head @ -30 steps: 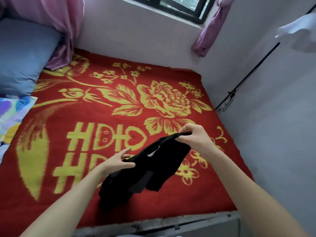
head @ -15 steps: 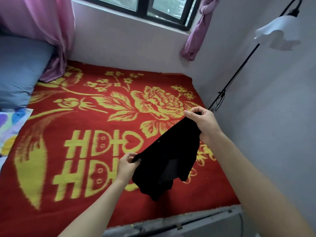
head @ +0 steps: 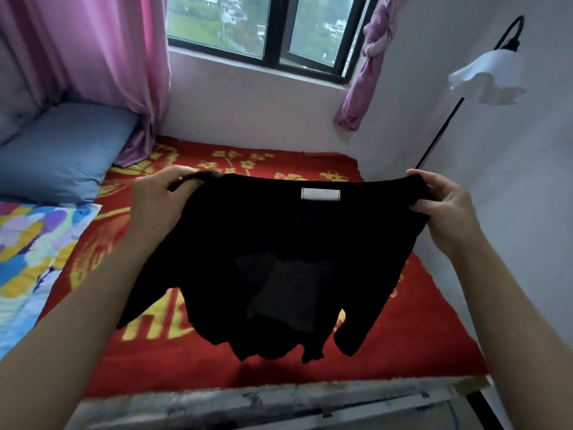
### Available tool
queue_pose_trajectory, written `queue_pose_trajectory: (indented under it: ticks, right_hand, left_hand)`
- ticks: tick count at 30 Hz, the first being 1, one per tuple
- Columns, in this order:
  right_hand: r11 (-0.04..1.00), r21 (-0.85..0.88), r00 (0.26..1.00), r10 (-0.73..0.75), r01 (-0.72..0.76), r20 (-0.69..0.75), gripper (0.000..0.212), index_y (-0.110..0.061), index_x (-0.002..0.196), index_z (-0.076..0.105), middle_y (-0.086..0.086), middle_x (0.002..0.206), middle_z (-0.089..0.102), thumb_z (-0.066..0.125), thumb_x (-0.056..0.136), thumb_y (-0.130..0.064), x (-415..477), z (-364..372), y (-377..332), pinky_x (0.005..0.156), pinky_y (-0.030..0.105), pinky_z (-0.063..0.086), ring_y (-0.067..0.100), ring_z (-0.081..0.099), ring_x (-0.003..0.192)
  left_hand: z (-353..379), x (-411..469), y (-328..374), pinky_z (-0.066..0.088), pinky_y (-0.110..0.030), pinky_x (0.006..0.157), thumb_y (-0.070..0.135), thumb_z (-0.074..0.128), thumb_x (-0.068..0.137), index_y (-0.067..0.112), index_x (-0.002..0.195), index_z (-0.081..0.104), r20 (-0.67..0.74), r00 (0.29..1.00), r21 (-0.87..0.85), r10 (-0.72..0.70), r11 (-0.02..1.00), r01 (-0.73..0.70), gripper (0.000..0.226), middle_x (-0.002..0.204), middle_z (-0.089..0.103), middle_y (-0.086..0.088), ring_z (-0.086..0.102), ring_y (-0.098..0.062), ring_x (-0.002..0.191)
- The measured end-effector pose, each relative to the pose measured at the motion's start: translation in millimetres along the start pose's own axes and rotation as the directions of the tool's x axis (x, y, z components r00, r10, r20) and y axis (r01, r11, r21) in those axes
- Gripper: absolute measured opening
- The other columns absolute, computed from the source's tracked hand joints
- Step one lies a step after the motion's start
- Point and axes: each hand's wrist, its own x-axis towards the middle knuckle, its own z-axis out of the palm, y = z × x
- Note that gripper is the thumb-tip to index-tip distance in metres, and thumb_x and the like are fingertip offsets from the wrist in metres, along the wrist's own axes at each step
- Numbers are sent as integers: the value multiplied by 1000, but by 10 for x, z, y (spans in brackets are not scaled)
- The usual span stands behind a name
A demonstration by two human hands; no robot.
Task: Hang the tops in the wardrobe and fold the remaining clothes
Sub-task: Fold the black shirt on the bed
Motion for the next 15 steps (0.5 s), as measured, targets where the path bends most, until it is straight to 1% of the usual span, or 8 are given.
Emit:
queue_pose_trajectory:
  ticks: [1, 3, 5, 7, 8, 10, 12, 15]
  right_hand:
    - [997, -70, 991, -47, 38, -125, 48, -19, 91, 65, -14, 70, 68, 48, 74, 22, -75, 24, 19, 66, 19, 51, 3, 61, 68]
    - [984, -162, 919, -129, 73, -372, 38, -13, 94, 67, -4, 83, 67, 49, 76, 16, -236, 78, 54, 72, 15, 46, -4, 58, 69]
    - [974, -200, 803, -201, 104, -561, 33, -9, 98, 66, 0, 90, 57, 47, 79, 10, -369, 151, 106, 70, 1, 36, -9, 53, 69]
    - [986, -130, 719, -164, 102, -675, 25, -6, 100, 64, -1, 88, 52, 46, 84, 2, -456, 200, 155, 64, -1, 32, -4, 49, 65]
    - [992, -90, 715, -125, 88, -687, 19, -3, 99, 63, 1, 84, 52, 47, 87, -3, -486, 218, 180, 60, 1, 33, -4, 49, 62]
    - [994, -109, 779, -88, 26, -620, 13, -5, 92, 59, 3, 73, 51, 47, 91, -11, -515, 227, 313, 56, 15, 35, 3, 47, 60]
    - [972, -232, 863, -91, -31, -497, 15, -9, 82, 53, 2, 65, 48, 48, 93, -18, -546, 192, 521, 55, 33, 31, 18, 43, 62]
    - [880, -472, 943, -118, -46, -312, 37, -8, 73, 50, 0, 56, 45, 46, 96, -37, -616, 105, 873, 48, 29, 26, 15, 40, 51]
  left_hand:
    - [-72, -20, 144, 37, -7, 70, 27, 57, 78, 11, 89, 73, -63, 998, 38, 31, 999, -29, 25, 73, 67, 28, 61, 10, 77]
    - [-188, -91, 380, 37, -20, 71, 35, 52, 78, 4, 92, 73, -188, 973, 135, 131, 985, -106, 39, 83, 73, -5, 66, -20, 81]
    - [-284, -157, 546, 38, -27, 71, 38, 50, 78, 2, 90, 73, -252, 952, 169, 173, 977, -133, 45, 84, 72, -16, 65, -28, 78]
    - [-391, -217, 664, 37, -24, 69, 38, 50, 78, 1, 88, 73, -296, 937, 188, 185, 973, -133, 44, 82, 71, -17, 64, -23, 75]
    - [-441, -232, 692, 37, -19, 68, 39, 51, 78, 2, 88, 73, -308, 936, 180, 172, 976, -120, 44, 82, 71, -16, 62, -14, 72]
    - [-514, -263, 678, 38, -17, 69, 44, 51, 75, 4, 88, 73, -297, 949, 165, 111, 984, -63, 48, 82, 72, -13, 60, -2, 68]
    - [-539, -319, 577, 39, -25, 69, 51, 51, 71, 7, 87, 74, -215, 975, 222, 57, 975, -8, 52, 79, 71, -11, 62, -12, 74]
    - [-576, -491, 318, 40, -26, 68, 57, 53, 65, 14, 78, 74, 21, 1000, 267, -22, 964, 15, 50, 69, 67, 1, 59, -8, 69]
